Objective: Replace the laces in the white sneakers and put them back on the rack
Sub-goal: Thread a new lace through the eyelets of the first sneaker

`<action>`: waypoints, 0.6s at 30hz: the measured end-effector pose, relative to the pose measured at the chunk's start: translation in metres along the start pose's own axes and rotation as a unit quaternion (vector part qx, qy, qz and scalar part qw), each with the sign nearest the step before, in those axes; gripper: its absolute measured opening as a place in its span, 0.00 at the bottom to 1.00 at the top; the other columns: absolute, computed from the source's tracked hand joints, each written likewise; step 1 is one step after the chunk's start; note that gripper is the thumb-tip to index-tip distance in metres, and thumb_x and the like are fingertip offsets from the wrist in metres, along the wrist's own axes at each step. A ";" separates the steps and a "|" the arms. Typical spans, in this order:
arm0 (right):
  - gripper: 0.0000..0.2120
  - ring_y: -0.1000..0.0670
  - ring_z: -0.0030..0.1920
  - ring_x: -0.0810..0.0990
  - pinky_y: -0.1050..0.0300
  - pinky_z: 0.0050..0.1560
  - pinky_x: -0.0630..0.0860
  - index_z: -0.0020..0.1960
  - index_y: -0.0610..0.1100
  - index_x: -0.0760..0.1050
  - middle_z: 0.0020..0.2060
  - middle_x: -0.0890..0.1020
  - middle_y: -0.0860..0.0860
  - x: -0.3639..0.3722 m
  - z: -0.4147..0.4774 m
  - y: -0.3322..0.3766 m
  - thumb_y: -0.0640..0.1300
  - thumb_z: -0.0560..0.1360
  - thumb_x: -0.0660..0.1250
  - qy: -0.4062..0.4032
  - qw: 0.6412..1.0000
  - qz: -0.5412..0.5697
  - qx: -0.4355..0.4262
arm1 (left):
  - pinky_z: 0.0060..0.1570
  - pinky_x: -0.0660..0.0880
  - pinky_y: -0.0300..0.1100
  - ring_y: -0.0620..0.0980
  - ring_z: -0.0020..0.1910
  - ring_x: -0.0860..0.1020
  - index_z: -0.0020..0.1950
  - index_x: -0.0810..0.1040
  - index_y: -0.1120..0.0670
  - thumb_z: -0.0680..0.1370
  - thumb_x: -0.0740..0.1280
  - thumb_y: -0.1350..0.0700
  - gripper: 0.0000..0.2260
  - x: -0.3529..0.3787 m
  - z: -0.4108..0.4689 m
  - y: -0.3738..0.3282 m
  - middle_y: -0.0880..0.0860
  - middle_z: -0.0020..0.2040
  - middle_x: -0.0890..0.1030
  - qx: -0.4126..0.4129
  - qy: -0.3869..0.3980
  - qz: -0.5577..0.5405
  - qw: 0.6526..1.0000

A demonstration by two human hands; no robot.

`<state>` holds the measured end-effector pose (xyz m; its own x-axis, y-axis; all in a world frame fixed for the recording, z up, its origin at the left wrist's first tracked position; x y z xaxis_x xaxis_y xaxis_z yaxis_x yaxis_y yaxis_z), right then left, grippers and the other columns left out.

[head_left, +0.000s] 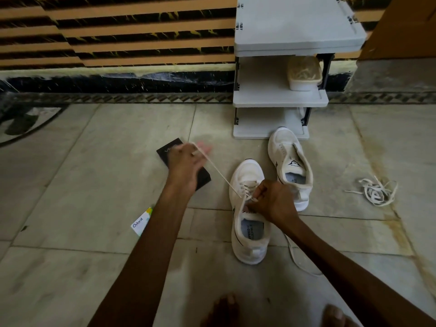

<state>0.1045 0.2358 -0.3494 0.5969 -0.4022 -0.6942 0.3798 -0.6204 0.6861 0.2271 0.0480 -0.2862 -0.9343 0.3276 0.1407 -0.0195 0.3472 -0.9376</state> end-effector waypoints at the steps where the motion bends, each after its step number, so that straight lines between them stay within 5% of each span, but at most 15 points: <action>1: 0.18 0.55 0.33 0.76 0.61 0.37 0.73 0.32 0.51 0.71 0.29 0.76 0.58 0.001 0.000 0.000 0.45 0.60 0.82 0.000 1.000 0.002 0.000 | 0.40 0.78 0.39 0.51 0.41 0.82 0.54 0.76 0.62 0.80 0.62 0.62 0.06 0.015 -0.014 0.003 0.56 0.45 0.82 -0.078 0.086 -0.072 0.991; 2: 0.17 0.55 0.33 0.76 0.61 0.37 0.72 0.32 0.51 0.71 0.29 0.76 0.58 0.001 0.000 0.000 0.45 0.60 0.82 -0.002 1.000 0.004 -0.002 | 0.33 0.75 0.37 0.47 0.34 0.79 0.55 0.75 0.61 0.80 0.61 0.62 0.06 0.025 -0.025 0.008 0.55 0.42 0.81 -0.114 0.147 -0.040 0.982; 4: 0.17 0.54 0.34 0.77 0.59 0.38 0.74 0.32 0.51 0.71 0.30 0.77 0.57 0.000 -0.001 -0.001 0.45 0.59 0.82 -0.010 1.000 0.005 -0.003 | 0.28 0.70 0.36 0.44 0.30 0.73 0.55 0.75 0.56 0.80 0.60 0.60 0.06 0.035 -0.040 0.019 0.51 0.39 0.78 -0.059 0.235 0.238 0.940; 5: 0.17 0.54 0.34 0.78 0.58 0.39 0.75 0.32 0.51 0.71 0.30 0.77 0.56 0.000 -0.001 0.000 0.45 0.59 0.82 -0.013 1.000 0.003 -0.003 | 0.31 0.73 0.38 0.45 0.34 0.75 0.54 0.75 0.54 0.80 0.60 0.59 0.06 0.036 -0.044 0.025 0.50 0.40 0.79 0.011 0.264 0.425 0.866; 7: 0.17 0.54 0.34 0.77 0.59 0.37 0.74 0.33 0.51 0.72 0.31 0.78 0.56 0.000 -0.002 0.001 0.46 0.59 0.82 -0.015 1.000 0.002 -0.001 | 0.45 0.79 0.46 0.50 0.45 0.80 0.56 0.78 0.54 0.81 0.61 0.57 0.07 0.033 -0.048 0.042 0.52 0.48 0.81 0.105 0.301 0.690 0.650; 8: 0.17 0.56 0.33 0.76 0.62 0.35 0.72 0.33 0.50 0.72 0.31 0.78 0.56 0.001 -0.001 0.002 0.46 0.59 0.82 -0.014 1.000 0.003 0.002 | 0.50 0.79 0.47 0.51 0.47 0.80 0.56 0.79 0.56 0.81 0.63 0.57 0.08 0.028 -0.048 0.050 0.53 0.51 0.82 0.096 0.314 0.746 0.579; 9: 0.17 0.56 0.33 0.76 0.63 0.34 0.70 0.33 0.50 0.73 0.31 0.78 0.56 0.001 -0.002 0.002 0.46 0.59 0.82 -0.015 1.000 0.002 0.004 | 0.50 0.79 0.46 0.51 0.47 0.80 0.55 0.81 0.56 0.80 0.64 0.57 0.08 0.027 -0.051 0.053 0.53 0.51 0.83 0.075 0.327 0.755 0.563; 10: 0.16 0.57 0.33 0.75 0.64 0.34 0.69 0.35 0.48 0.75 0.32 0.78 0.56 0.001 -0.002 0.002 0.46 0.58 0.82 -0.017 1.000 0.001 0.005 | 0.47 0.79 0.43 0.48 0.45 0.80 0.53 0.82 0.56 0.80 0.64 0.57 0.07 0.027 -0.054 0.052 0.52 0.49 0.83 0.050 0.354 0.719 0.596; 12: 0.16 0.56 0.34 0.76 0.61 0.35 0.72 0.37 0.45 0.77 0.32 0.78 0.55 0.001 -0.002 0.002 0.46 0.58 0.82 -0.018 1.000 0.001 0.007 | 0.38 0.73 0.35 0.42 0.36 0.78 0.47 0.82 0.56 0.80 0.63 0.59 0.08 0.036 -0.060 0.030 0.48 0.40 0.82 0.009 0.385 0.551 0.740; 14: 0.16 0.56 0.34 0.76 0.61 0.35 0.73 0.37 0.46 0.76 0.32 0.78 0.56 0.002 -0.004 0.002 0.46 0.58 0.82 -0.015 1.000 -0.002 0.011 | 0.32 0.68 0.32 0.39 0.29 0.72 0.42 0.79 0.56 0.80 0.61 0.62 0.10 0.043 -0.066 -0.013 0.46 0.32 0.77 -0.004 0.371 0.304 0.878; 15: 0.17 0.56 0.33 0.76 0.63 0.34 0.71 0.36 0.47 0.75 0.31 0.77 0.56 0.003 -0.004 0.002 0.46 0.58 0.83 -0.014 1.000 -0.002 0.011 | 0.29 0.66 0.31 0.39 0.27 0.69 0.42 0.76 0.55 0.80 0.60 0.65 0.10 0.042 -0.067 -0.034 0.46 0.31 0.75 -0.014 0.355 0.171 0.919; 18: 0.17 0.58 0.31 0.75 0.66 0.32 0.70 0.36 0.49 0.73 0.30 0.76 0.57 0.004 -0.005 0.001 0.46 0.59 0.82 -0.023 1.000 0.006 0.008 | 0.28 0.60 0.33 0.40 0.25 0.65 0.41 0.73 0.53 0.78 0.56 0.67 0.13 0.042 -0.070 -0.083 0.46 0.29 0.72 0.012 0.357 -0.042 0.933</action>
<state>0.1111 0.2368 -0.3503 0.5677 -0.4397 -0.6959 0.3615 -0.6263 0.6907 0.2148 0.0944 -0.1804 -0.4539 0.8053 0.3813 -0.0974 0.3805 -0.9196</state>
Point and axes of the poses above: each hand's wrist, its own z-axis towards the middle knuckle, its own x-axis out of the palm, y = z × x, the point moved 5 cm from there along z, towards the middle knuckle
